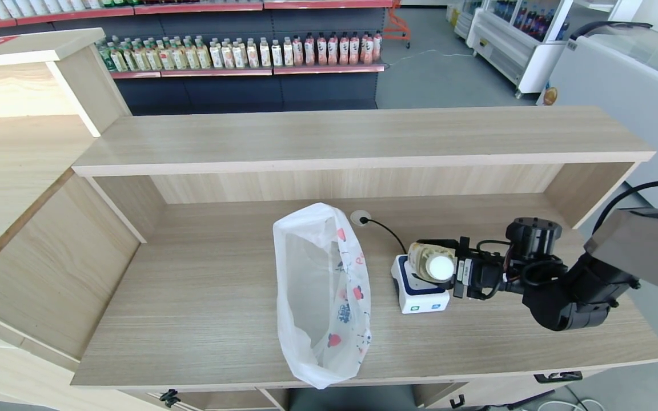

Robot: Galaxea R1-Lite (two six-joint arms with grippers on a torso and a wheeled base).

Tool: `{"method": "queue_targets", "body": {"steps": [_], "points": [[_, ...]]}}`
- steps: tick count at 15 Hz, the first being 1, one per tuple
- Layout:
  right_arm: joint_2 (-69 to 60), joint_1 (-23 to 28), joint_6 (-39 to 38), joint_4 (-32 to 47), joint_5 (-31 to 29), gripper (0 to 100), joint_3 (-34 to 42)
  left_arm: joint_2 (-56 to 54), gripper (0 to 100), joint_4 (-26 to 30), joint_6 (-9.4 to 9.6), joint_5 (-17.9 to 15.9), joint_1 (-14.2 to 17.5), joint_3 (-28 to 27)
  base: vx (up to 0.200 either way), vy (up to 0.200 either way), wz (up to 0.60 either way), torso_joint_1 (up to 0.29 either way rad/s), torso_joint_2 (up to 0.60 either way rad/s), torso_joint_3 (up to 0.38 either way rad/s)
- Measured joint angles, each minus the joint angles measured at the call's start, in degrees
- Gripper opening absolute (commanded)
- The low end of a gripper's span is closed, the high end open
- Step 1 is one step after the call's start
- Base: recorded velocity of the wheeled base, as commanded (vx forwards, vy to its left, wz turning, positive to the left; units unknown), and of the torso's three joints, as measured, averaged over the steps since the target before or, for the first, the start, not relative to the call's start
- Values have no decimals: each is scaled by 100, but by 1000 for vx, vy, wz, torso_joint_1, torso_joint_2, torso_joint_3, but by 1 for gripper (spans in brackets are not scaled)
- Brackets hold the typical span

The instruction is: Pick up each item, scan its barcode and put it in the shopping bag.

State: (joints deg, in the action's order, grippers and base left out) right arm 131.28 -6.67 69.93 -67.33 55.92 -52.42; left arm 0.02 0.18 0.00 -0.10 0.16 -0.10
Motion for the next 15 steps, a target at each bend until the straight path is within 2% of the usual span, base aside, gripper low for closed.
{"method": "queue_targets", "body": {"steps": [2,4,6,8,10,12,13,15], "points": [[-297,122,-479,57,-11,0,228,0,100,0,0,0,0,0,0,0,0,0,0,0],[-859,265,-1409,24,-37,0,488,0,100,0,0,0,0,0,0,0,0,0,0,0],[-1557,177,-2436,22,-492,0,658,0,100,0,0,2,0,0,0,0,0,0,0,0],[-2265,-190,-3834,2,-1791,0,1028,0,100,0,0,0,0,0,0,0,0,0,0,0],[-2764,-774,-5452,-148,-3580,0,1434,0,100,0,0,0,0,0,0,0,0,0,0,0],[-3010,-1375,-6880,-279,-5033,0,1646,0,100,0,0,0,0,0,0,0,0,0,0,0],[-3073,-1615,-7342,-304,-5385,0,1738,0,100,0,0,0,0,0,0,0,0,0,0,0],[-3101,-1810,-7604,-306,-5472,0,1918,0,100,0,0,0,0,0,0,0,0,0,0,0]]}}
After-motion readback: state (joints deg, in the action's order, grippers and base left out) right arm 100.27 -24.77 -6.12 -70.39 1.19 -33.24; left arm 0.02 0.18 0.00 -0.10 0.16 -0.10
